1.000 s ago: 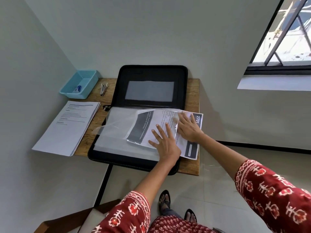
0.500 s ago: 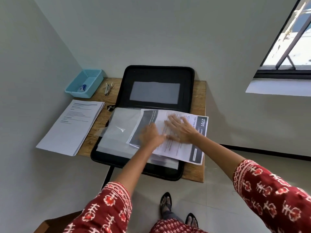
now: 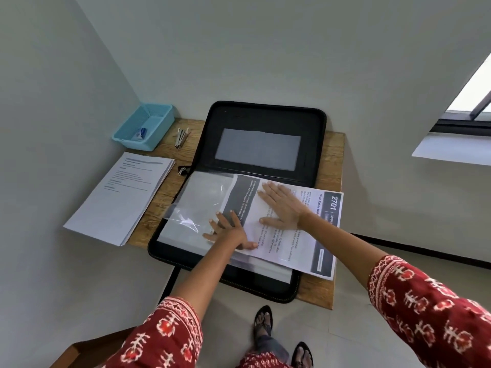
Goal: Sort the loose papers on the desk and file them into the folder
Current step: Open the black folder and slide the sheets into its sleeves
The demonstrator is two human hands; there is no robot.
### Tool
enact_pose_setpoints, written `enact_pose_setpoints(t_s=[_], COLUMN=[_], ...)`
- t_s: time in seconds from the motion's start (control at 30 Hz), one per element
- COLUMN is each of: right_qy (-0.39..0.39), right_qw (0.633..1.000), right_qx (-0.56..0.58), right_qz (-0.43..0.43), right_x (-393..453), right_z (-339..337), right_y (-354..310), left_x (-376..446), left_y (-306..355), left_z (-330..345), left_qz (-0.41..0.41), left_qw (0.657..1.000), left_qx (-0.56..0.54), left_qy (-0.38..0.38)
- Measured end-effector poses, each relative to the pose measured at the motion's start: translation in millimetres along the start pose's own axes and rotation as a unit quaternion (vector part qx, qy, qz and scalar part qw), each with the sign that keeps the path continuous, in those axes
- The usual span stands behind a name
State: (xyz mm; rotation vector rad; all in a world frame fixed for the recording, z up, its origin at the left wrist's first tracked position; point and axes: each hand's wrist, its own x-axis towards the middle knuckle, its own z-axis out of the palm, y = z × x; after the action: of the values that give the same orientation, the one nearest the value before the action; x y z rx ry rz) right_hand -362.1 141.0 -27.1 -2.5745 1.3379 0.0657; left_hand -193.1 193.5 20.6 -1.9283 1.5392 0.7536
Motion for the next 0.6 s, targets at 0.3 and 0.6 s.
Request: enact_pose_setpoints(t_s=[0.3,0.6], right_qy=[0.029,0.005], right_qw=[1.0,1.0], right_qx=[-0.004,-0.014], right_qz=[0.004,-0.005], right_x=[-14,-26], right_z=[5,1], right_y=[11,8], left_x=[-3,-18], left_y=[-5,-13], left_z=[13,27], left_qz=[-0.004,-0.021], left_qw=[1.0,1.0], left_qx=[0.017,0.01], left_qy=[0.009,0.021])
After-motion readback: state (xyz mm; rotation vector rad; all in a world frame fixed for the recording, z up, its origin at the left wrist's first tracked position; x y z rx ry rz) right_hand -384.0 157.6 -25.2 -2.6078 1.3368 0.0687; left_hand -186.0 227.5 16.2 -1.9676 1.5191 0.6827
